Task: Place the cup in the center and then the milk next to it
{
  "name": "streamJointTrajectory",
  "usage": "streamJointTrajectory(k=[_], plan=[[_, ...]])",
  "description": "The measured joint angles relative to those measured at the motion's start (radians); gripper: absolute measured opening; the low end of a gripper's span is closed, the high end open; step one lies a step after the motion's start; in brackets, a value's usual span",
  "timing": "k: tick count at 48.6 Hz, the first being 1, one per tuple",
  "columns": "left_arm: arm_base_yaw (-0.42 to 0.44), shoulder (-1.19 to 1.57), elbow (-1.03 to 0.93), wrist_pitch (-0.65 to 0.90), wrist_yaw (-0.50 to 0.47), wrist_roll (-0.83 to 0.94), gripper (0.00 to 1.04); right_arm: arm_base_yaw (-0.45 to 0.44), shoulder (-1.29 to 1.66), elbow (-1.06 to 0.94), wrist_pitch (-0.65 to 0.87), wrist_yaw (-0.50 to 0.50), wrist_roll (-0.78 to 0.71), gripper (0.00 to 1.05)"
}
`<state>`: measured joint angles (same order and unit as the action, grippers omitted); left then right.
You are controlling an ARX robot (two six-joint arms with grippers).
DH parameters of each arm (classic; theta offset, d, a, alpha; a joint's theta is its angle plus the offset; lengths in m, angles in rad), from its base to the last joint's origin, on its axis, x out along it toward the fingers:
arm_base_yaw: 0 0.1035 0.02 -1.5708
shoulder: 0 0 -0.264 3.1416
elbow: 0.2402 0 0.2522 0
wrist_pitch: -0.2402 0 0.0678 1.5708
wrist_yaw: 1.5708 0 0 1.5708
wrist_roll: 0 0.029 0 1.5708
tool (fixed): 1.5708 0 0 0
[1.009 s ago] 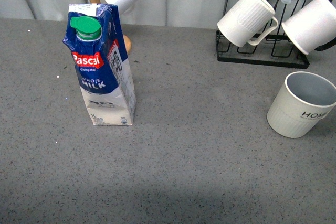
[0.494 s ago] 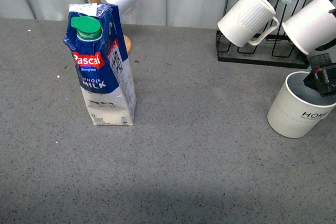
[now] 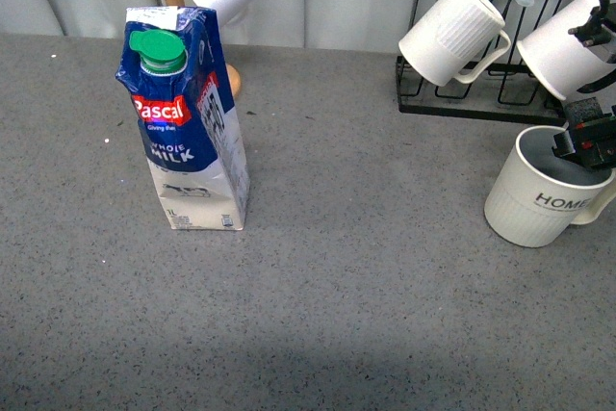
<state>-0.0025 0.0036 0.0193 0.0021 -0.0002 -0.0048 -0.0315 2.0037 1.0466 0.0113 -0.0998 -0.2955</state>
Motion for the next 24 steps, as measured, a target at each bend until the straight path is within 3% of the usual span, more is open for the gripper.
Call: streamJointTrajectory(k=[15, 24], plan=[[0.0, 0.0, 0.0, 0.0, 0.0, 0.0, 0.98, 0.015, 0.001, 0.012, -0.01, -0.01, 0.004, 0.03], [0.0, 0.0, 0.0, 0.0, 0.0, 0.0, 0.98, 0.032, -0.02, 0.019, -0.031, -0.018, 0.002, 0.02]])
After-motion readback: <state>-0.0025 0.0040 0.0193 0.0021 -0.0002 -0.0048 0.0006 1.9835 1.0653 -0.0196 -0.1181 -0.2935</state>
